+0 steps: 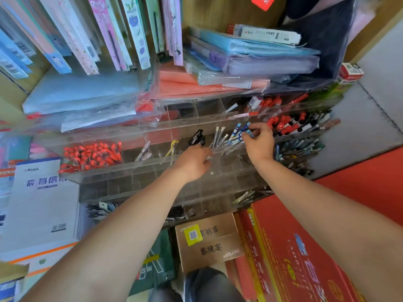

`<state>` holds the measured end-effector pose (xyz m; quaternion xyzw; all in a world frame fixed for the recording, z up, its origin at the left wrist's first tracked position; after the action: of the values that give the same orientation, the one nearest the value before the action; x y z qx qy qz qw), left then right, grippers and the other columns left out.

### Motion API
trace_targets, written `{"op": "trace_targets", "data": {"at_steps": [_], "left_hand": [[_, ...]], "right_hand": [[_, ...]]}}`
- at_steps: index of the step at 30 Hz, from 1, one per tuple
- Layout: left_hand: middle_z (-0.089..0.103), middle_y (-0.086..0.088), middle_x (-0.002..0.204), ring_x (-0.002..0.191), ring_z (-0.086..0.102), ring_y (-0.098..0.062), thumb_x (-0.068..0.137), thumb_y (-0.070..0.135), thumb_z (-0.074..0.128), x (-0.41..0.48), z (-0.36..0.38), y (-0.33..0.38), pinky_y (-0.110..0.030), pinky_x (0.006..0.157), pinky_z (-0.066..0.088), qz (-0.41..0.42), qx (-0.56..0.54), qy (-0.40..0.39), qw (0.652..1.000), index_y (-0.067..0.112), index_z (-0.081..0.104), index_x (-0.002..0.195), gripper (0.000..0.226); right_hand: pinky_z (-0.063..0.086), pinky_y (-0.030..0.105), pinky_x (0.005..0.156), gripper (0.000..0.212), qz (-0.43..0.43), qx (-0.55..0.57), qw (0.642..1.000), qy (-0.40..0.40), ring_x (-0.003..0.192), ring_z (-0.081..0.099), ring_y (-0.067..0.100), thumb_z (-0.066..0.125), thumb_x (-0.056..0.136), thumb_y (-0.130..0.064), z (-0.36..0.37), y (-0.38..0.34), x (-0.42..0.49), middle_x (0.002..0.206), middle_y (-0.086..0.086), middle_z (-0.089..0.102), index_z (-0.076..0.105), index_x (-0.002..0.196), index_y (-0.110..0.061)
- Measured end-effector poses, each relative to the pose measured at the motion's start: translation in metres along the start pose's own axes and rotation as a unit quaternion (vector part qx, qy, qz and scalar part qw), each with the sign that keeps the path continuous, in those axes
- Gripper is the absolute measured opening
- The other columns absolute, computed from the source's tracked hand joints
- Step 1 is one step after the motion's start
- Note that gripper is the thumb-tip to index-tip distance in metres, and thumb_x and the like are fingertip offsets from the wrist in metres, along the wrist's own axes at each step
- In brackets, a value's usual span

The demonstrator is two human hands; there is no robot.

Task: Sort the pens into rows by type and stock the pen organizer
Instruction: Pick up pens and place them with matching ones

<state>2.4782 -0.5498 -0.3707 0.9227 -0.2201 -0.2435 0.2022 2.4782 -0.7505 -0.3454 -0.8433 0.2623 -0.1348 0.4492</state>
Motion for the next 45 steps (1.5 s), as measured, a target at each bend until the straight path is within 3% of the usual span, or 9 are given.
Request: {"op": "trace_targets", "data": {"at_steps": [4, 10, 16, 19, 22, 28, 34, 38, 45], "left_hand": [[0.064, -0.007, 0.123, 0.102, 0.064, -0.025, 0.095, 0.014, 0.044, -0.03, -0.011, -0.015, -0.04, 0.088, 0.052, -0.008, -0.041, 0.043, 0.998, 0.02, 0.06, 0.124, 0.034], [0.067, 0.006, 0.115, 0.1, 0.063, -0.016, 0.096, 0.02, 0.048, -0.117, -0.028, -0.082, -0.036, 0.089, 0.051, -0.063, -0.076, 0.096, 0.99, 0.024, 0.066, 0.111, 0.023], [0.067, 0.0, 0.083, 0.084, 0.062, -0.026, 0.093, 0.03, 0.051, -0.274, -0.036, -0.21, -0.033, 0.07, 0.048, -0.177, -0.096, 0.166, 0.965, 0.024, 0.059, 0.083, 0.014], [0.067, -0.009, 0.086, 0.085, 0.061, -0.031, 0.093, 0.033, 0.053, -0.371, -0.03, -0.283, -0.036, 0.071, 0.049, -0.234, -0.123, 0.199, 0.944, 0.021, 0.054, 0.077, 0.02], [0.064, -0.01, 0.084, 0.083, 0.061, -0.029, 0.094, 0.036, 0.053, -0.465, -0.019, -0.351, -0.038, 0.072, 0.05, -0.282, -0.154, 0.201, 0.926, 0.018, 0.054, 0.076, 0.025], [0.051, -0.002, 0.068, 0.073, 0.055, -0.025, 0.095, 0.044, 0.045, -0.621, 0.004, -0.48, -0.036, 0.065, 0.044, -0.386, -0.184, 0.226, 0.875, 0.014, 0.051, 0.071, 0.039], [0.061, -0.008, 0.08, 0.083, 0.059, -0.027, 0.101, 0.031, 0.036, -0.72, 0.028, -0.587, -0.034, 0.07, 0.043, -0.448, -0.246, 0.242, 0.825, 0.01, 0.055, 0.084, 0.032], [0.063, -0.012, 0.095, 0.091, 0.059, -0.028, 0.099, 0.027, 0.039, -0.761, 0.033, -0.67, -0.041, 0.079, 0.047, -0.459, -0.236, 0.251, 0.819, 0.007, 0.059, 0.098, 0.029], [0.064, -0.011, 0.104, 0.1, 0.058, -0.026, 0.099, 0.02, 0.041, -0.805, -0.001, -0.819, -0.032, 0.082, 0.041, -0.468, -0.255, 0.261, 0.805, 0.007, 0.062, 0.103, 0.025]], "right_hand": [[0.041, 0.017, 0.063, 0.012, -0.032, 0.021, 0.995, -0.094, 0.066, 0.05, 0.008, 0.066, 0.087, -0.013, 0.028, -0.025, -0.033, 0.073, -0.006, 0.051, 0.06, 0.097, -0.011], [0.044, 0.027, 0.064, 0.005, -0.08, 0.03, 0.968, -0.236, 0.066, 0.052, 0.009, 0.061, 0.091, -0.019, 0.11, -0.078, -0.127, 0.07, -0.008, 0.056, 0.061, 0.086, -0.02], [0.038, 0.011, 0.054, 0.02, -0.123, 0.001, 0.935, -0.334, 0.059, 0.051, 0.005, 0.057, 0.093, -0.022, 0.21, -0.142, -0.276, 0.065, -0.005, 0.058, 0.059, 0.074, -0.016], [0.041, 0.022, 0.055, 0.018, -0.126, 0.007, 0.921, -0.369, 0.054, 0.053, 0.0, 0.058, 0.093, -0.017, 0.267, -0.171, -0.366, 0.063, -0.002, 0.06, 0.061, 0.076, -0.012], [0.041, 0.018, 0.049, 0.013, -0.139, 0.023, 0.89, -0.433, 0.045, 0.051, -0.002, 0.056, 0.093, -0.011, 0.329, -0.203, -0.463, 0.064, 0.001, 0.061, 0.064, 0.083, -0.008], [0.044, 0.028, 0.058, 0.026, -0.184, -0.022, 0.825, -0.534, 0.051, 0.052, 0.001, 0.058, 0.091, -0.011, 0.45, -0.255, -0.631, 0.06, -0.007, 0.061, 0.062, 0.068, -0.024], [0.045, 0.022, 0.058, 0.008, -0.202, -0.1, 0.749, -0.623, 0.057, 0.057, 0.008, 0.06, 0.091, -0.021, 0.561, -0.268, -0.752, 0.077, 0.002, 0.069, 0.066, 0.085, -0.019], [0.046, 0.024, 0.054, 0.006, -0.191, -0.115, 0.727, -0.649, 0.055, 0.056, 0.013, 0.06, 0.091, -0.018, 0.644, -0.29, -0.805, 0.079, 0.007, 0.067, 0.065, 0.089, -0.015], [0.041, 0.017, 0.049, 0.015, -0.167, -0.129, 0.715, -0.666, 0.053, 0.053, 0.01, 0.056, 0.092, -0.01, 0.788, -0.34, -0.869, 0.071, 0.002, 0.065, 0.062, 0.082, -0.019]]}}
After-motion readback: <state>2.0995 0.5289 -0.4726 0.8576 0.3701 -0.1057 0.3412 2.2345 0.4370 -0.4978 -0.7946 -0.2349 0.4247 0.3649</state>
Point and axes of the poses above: each hand's wrist, its own x-axis towards the middle knuckle, its own z-axis out of the palm, y = z × x, the point moved 9 cm from there along x, towards the middle knuckle
